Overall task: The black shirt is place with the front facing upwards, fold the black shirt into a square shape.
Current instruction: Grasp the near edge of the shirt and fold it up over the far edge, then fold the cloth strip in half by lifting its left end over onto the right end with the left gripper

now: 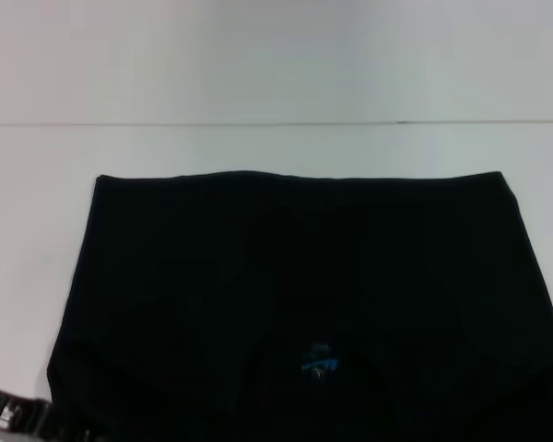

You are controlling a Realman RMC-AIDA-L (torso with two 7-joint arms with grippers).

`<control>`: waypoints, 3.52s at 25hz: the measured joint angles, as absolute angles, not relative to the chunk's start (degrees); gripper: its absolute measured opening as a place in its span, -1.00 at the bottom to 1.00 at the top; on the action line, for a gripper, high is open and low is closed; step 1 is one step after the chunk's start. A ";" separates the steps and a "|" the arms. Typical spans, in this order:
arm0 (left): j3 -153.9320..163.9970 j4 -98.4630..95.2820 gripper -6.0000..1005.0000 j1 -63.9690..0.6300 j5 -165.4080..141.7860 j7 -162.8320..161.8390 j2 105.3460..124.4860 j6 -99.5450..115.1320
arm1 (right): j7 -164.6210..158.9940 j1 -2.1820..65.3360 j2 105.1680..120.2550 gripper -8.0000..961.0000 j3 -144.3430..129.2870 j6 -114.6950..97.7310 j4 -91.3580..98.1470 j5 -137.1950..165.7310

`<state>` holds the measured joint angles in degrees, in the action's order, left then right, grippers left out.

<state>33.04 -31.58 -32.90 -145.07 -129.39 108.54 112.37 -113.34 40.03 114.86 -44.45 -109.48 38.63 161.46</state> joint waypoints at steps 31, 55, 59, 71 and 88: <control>8.71 -23.73 -0.95 -37.97 -128.90 -127.07 111.92 70.56 | -121.75 39.31 111.21 -0.86 -17.23 -73.39 29.62 129.23; 9.18 -21.92 -0.94 -42.66 -118.84 -114.64 118.75 48.80 | -109.29 44.84 117.70 -0.86 -17.93 -48.62 26.34 127.36; 9.19 -20.72 -0.91 -43.66 -114.61 -106.32 120.40 44.51 | -105.33 45.88 119.06 -0.79 -17.93 -43.87 25.82 127.27; 9.02 -20.39 -0.12 -42.74 -112.04 -104.53 121.11 41.42 | -100.38 44.72 119.51 0.11 -18.22 -40.10 24.00 119.91; 8.88 -19.45 0.31 -37.28 -111.73 -104.42 119.44 60.57 | -107.41 40.22 117.73 0.36 -17.82 -40.57 21.55 113.81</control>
